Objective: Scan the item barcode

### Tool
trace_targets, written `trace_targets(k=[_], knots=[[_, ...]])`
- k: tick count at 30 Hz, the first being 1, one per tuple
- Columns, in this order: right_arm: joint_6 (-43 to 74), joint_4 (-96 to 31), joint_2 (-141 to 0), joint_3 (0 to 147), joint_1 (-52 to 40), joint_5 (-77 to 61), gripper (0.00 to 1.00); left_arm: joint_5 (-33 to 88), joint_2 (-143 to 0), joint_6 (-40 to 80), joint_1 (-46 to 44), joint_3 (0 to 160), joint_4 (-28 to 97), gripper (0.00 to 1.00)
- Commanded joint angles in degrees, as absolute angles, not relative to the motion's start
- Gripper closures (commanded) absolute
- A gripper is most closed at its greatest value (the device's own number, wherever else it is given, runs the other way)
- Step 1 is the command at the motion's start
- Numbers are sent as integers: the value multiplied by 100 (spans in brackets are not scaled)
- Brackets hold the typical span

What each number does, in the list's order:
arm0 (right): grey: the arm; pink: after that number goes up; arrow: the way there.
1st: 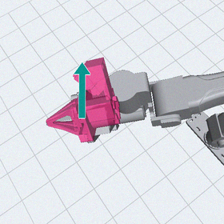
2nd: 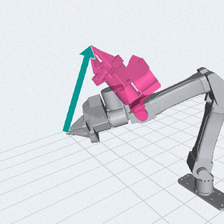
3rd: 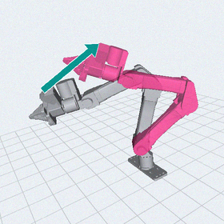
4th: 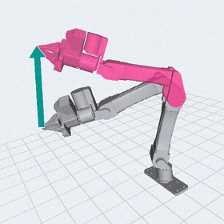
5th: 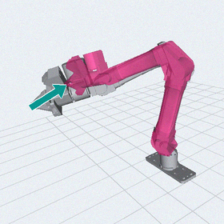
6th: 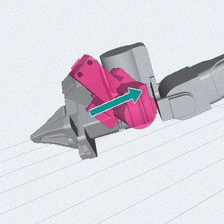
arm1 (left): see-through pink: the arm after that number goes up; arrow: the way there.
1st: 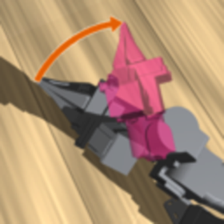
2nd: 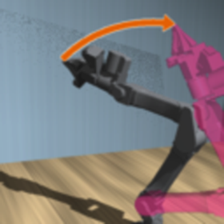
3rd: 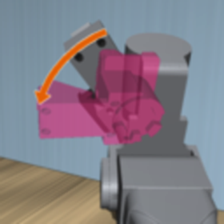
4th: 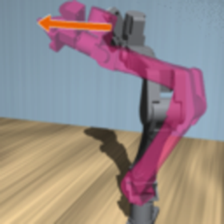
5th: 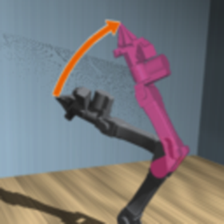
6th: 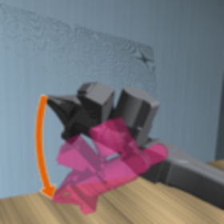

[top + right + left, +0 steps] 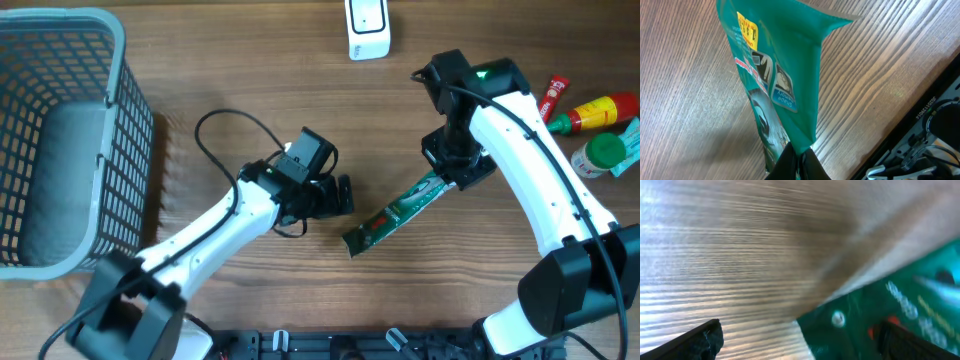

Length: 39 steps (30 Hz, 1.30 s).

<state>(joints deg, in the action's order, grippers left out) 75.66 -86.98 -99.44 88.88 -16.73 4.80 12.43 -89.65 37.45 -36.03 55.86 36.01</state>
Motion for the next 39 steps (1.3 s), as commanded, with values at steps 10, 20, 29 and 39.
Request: trace_targets(k=[10, 20, 29, 39], knots=[[7419, -8595, -10597, 8995, -1406, 397, 95, 211, -7432, 1199, -5699, 5586, 3494, 0], [7179, -8525, -10597, 8995, -1406, 252, 96, -519, -8864, 617, -5835, 5586, 2604, 0], [7043, -8619, -10597, 8995, -1406, 246, 95, -834, -9166, 705, -5835, 5581, 1962, 7], [6895, -8617, -10597, 8995, -1406, 248, 95, -801, -9548, 803, -5835, 5583, 1962, 70]])
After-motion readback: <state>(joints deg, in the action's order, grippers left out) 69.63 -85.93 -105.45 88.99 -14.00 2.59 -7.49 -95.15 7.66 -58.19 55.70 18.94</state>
